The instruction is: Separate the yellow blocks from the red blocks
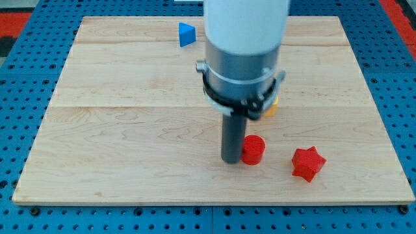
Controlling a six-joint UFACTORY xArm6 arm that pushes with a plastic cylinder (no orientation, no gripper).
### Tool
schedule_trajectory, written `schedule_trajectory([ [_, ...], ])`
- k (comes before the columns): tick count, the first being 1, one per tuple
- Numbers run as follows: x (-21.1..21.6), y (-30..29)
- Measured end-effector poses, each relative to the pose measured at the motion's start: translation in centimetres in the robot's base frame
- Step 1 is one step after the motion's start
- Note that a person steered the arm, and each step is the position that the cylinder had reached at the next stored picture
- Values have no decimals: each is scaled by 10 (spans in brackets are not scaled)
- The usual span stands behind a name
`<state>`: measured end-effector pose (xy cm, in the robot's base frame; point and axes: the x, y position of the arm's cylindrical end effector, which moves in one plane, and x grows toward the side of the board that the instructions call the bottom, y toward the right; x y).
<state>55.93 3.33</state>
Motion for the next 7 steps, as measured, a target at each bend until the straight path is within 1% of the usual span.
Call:
schedule_trajectory([
  [1,-26,-34],
  [2,-44,-50],
  [3,-42,11],
  [4,-13,28],
  [7,0,37],
])
